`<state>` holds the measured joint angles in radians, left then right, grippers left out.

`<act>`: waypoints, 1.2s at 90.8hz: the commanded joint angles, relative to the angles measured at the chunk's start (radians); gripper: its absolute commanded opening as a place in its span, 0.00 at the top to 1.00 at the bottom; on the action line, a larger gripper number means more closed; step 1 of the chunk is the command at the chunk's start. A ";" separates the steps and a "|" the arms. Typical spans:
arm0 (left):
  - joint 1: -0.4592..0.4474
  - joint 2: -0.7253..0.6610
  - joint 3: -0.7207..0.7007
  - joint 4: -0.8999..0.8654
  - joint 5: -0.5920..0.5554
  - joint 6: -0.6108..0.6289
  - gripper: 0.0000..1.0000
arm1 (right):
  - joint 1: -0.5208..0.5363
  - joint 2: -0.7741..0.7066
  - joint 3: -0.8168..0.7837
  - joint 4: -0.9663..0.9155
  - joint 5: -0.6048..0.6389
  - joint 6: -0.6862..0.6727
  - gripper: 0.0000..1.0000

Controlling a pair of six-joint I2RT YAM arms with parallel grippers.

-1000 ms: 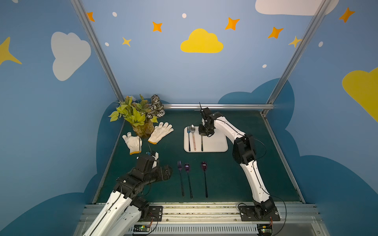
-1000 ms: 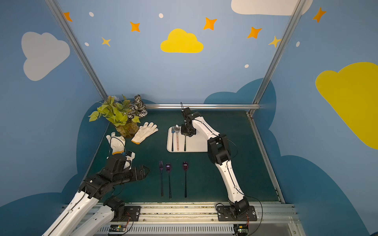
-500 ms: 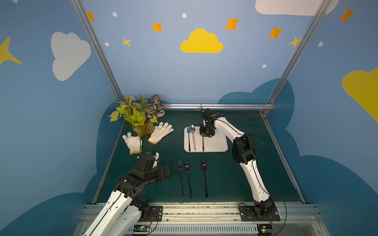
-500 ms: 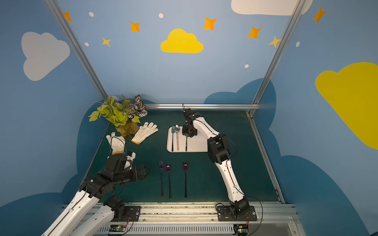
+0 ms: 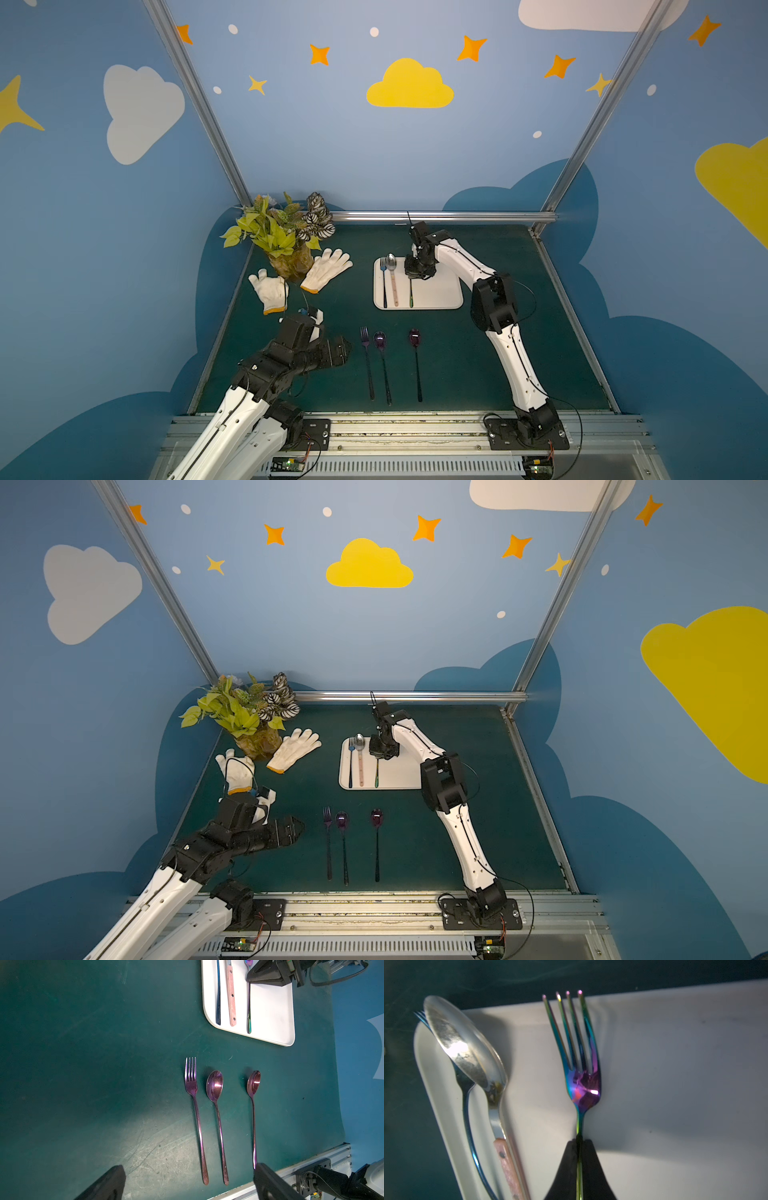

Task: Set the spoon and fork side by side
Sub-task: Place the fork on the tray, then pick up the spoon from the center of the board.

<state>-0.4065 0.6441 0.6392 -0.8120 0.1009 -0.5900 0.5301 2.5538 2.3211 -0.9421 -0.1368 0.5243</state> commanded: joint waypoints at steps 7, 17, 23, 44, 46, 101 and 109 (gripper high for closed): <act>-0.002 0.002 0.001 0.010 0.002 0.014 0.00 | -0.008 -0.002 0.018 -0.008 0.009 0.005 0.82; -0.001 0.004 0.004 0.008 0.000 0.014 0.00 | -0.009 -0.042 0.018 -0.014 0.020 -0.009 0.77; -0.002 0.006 0.003 0.008 0.000 0.015 0.00 | -0.008 -0.076 0.018 -0.027 0.042 -0.021 0.74; -0.002 0.021 0.008 -0.005 -0.016 0.008 0.00 | 0.030 -0.260 -0.048 -0.172 0.138 -0.048 0.59; -0.002 0.022 0.009 -0.007 -0.016 0.009 0.00 | 0.042 -0.284 -0.073 -0.180 0.150 -0.050 0.58; 0.000 0.052 0.019 -0.002 -0.002 0.031 0.00 | 0.532 -0.789 -1.026 0.093 0.148 0.339 0.56; 0.000 0.052 0.020 -0.004 0.002 0.033 0.00 | 0.545 -0.759 -1.046 0.125 0.146 0.353 0.57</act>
<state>-0.4065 0.7021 0.6392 -0.8139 0.0948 -0.5735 1.0679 1.7794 1.2861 -0.9257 0.0170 0.7856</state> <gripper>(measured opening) 1.000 0.434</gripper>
